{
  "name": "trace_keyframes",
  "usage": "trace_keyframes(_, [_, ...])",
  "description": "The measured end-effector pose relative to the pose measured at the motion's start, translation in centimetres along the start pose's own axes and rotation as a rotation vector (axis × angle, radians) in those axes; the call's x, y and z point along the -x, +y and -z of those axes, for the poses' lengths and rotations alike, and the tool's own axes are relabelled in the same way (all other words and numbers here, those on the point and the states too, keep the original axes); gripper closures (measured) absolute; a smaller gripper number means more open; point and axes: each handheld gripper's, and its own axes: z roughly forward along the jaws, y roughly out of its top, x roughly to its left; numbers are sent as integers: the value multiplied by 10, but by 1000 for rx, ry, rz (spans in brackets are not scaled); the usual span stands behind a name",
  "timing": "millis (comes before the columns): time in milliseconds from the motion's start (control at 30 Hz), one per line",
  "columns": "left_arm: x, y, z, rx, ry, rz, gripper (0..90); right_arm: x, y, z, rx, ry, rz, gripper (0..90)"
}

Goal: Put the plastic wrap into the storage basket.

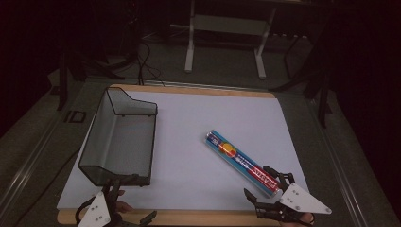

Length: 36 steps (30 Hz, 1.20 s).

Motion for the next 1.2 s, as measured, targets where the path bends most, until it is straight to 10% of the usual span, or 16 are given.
trace_keyframes(700, [0, 1, 0, 14, 1, -2, 7, 1, 11, -5, -62, 106, -12, 134])
trace_keyframes(1200, [2, 1, -1, 6, -5, -1, 6, 23, 14, -32, -111, 80, -5, 112])
